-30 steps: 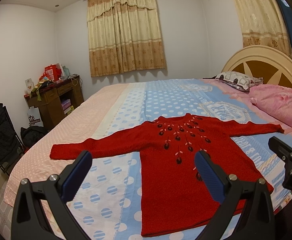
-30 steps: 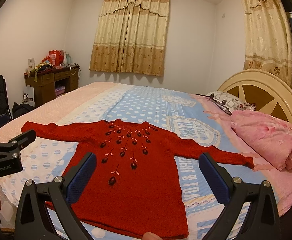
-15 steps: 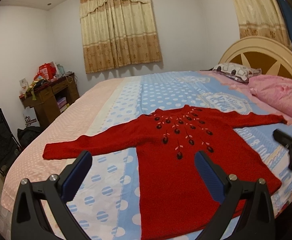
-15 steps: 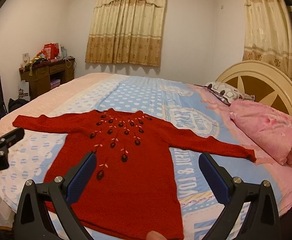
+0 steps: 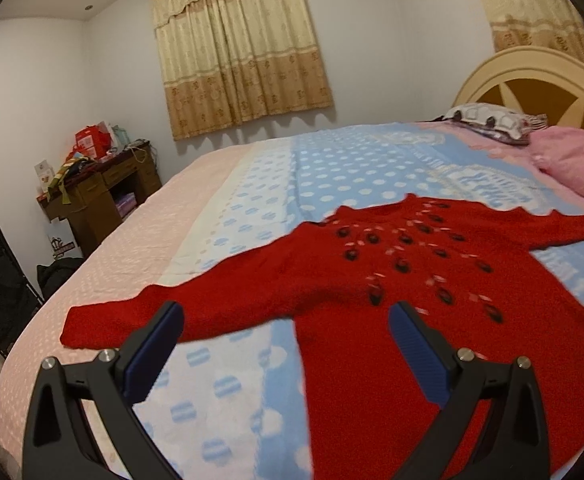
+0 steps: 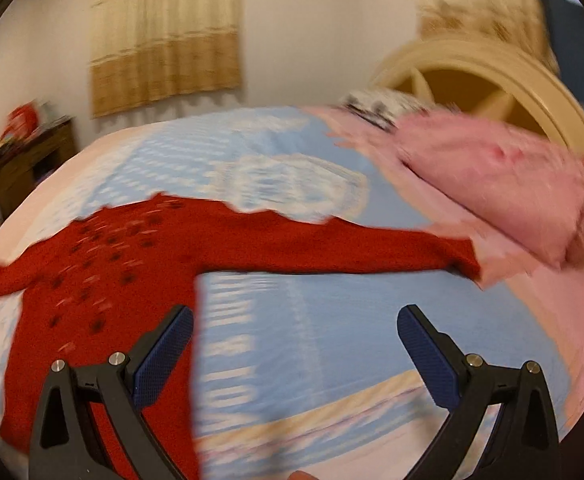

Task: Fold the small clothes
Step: 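Reach the right tool to the sweater sleeve and grasp its cuff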

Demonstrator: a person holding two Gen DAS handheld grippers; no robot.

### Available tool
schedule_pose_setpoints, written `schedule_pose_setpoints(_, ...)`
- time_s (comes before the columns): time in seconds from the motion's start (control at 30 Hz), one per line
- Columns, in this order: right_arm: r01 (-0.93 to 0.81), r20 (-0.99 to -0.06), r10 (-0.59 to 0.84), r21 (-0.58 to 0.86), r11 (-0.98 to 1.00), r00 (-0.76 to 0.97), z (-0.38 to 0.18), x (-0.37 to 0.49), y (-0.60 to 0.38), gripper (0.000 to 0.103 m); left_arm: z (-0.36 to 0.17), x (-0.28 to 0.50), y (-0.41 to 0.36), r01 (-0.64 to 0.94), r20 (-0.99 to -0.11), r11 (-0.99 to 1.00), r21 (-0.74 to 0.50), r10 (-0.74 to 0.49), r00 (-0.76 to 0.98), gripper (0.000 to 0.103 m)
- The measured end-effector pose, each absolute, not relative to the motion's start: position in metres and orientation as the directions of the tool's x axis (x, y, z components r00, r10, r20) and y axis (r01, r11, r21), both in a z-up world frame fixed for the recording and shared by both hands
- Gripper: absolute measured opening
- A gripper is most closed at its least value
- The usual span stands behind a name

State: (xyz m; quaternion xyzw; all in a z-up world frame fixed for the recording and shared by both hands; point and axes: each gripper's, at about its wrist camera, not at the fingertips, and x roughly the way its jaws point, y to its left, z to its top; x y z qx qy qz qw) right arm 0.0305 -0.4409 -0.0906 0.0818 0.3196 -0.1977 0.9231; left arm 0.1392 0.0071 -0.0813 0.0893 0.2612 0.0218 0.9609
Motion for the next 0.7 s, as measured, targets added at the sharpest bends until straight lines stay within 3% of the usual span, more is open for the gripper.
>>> schedule_pose_setpoints(0.07,0.476,-0.654,-0.291,0.121,0.871,0.699,-0.096,0.034,-0.483,0.097,-0.089,0.151,0.015,-0.018,-0.503,0.983,0.181,0.108,0.858,0.103)
schedule_pose_setpoints(0.17,0.551,-0.691,-0.190,0.348,0.758,0.697,-0.110,0.036,-0.555,0.067,-0.103,0.168,0.033,-0.061,-0.545,0.987,0.146,0.132,0.828,0.103)
schedule_pose_setpoints(0.3,0.601,-0.682,-0.143,0.502,0.622,0.717,-0.126,0.039,-0.609,0.065,-0.116,0.177,0.052,-0.103,-0.590,0.989,0.108,0.147,0.794,0.103)
schedule_pose_setpoints(0.47,0.624,-0.686,-0.117,0.561,0.544,0.718,-0.143,0.057,-0.637,0.057,-0.129,0.186,0.059,-0.129,-0.612,0.984,0.120,0.176,0.771,0.103)
schedule_pose_setpoints(0.7,0.674,-0.688,-0.193,0.544,0.500,0.699,-0.150,0.071,-0.665,0.031,-0.149,0.189,0.058,-0.129,-0.652,0.987,0.100,0.163,0.741,0.103)
